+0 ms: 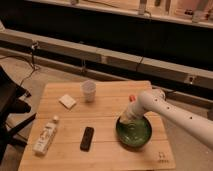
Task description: Push the ceramic bowl across the table
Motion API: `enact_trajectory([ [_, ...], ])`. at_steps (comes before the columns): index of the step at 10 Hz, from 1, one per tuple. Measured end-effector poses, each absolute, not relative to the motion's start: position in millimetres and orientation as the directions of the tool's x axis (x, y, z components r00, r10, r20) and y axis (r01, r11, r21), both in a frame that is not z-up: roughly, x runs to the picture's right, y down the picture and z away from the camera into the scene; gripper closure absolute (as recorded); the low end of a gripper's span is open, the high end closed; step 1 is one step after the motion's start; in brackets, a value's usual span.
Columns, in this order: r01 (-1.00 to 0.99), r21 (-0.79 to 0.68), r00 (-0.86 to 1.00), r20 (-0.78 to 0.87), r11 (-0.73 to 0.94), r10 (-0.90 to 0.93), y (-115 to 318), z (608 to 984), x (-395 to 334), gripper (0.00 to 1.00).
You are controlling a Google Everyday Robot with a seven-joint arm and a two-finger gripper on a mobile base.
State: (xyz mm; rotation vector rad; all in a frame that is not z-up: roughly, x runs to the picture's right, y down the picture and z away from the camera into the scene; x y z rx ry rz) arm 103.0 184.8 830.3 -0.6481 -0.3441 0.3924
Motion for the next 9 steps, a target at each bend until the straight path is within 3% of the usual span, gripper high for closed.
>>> enact_trajectory([
  [9, -0.198, -0.625, 0.885, 0.216, 0.755, 0.412, 182.2, 827.5, 79.6, 0.96],
])
